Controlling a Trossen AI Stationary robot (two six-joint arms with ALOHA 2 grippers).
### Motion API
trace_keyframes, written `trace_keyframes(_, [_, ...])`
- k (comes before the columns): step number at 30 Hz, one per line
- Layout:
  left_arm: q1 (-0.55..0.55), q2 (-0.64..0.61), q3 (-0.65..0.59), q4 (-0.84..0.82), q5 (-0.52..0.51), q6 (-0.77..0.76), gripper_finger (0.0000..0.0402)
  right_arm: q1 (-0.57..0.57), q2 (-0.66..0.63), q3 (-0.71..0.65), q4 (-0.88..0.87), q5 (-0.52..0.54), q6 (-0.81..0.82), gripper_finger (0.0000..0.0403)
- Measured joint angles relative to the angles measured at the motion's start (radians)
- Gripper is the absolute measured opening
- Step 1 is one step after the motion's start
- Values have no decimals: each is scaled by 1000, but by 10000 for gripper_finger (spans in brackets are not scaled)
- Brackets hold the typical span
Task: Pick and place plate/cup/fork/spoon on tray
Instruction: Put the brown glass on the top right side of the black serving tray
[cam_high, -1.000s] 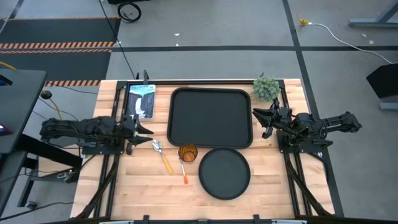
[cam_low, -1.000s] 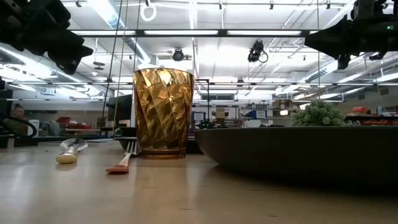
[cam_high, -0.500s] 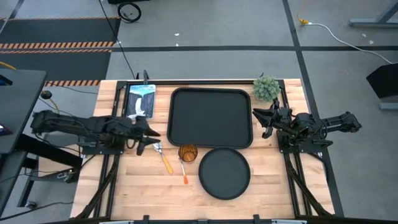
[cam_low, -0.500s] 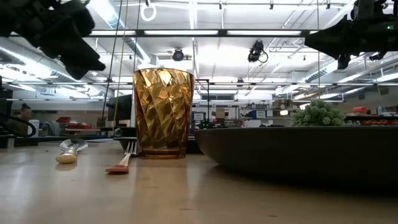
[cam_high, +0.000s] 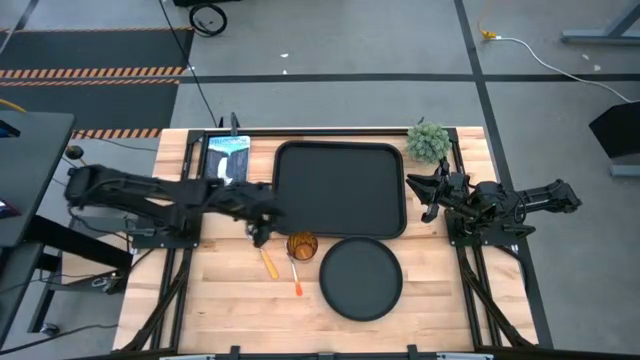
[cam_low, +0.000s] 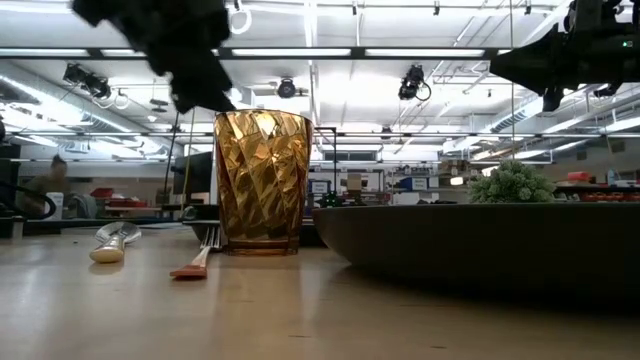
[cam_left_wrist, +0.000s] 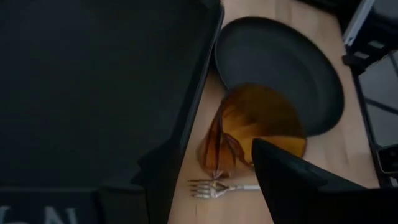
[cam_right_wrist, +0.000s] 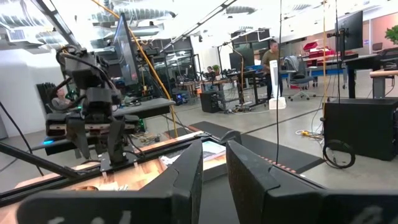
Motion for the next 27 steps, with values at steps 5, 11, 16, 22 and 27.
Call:
trace_keyframes(5, [44, 210, 154, -70, 80, 10, 196, 0, 0, 0, 0, 0, 0, 78])
trace_keyframes(11, [43, 387, 333, -208, 102, 52, 182, 0, 0, 0, 0, 0, 0, 78])
trace_keyframes(16, [22, 462, 430, -298, 103, 75, 181, 0, 0, 0, 0, 0, 0, 78])
trace_keyframes(22, [10, 497, 449, -293, 75, 77, 181, 0, 0, 0, 0, 0, 0, 78])
trace_keyframes(27, [-4, 524, 449, -311, 60, 87, 181, 0, 0, 0, 2, 0, 0, 78])
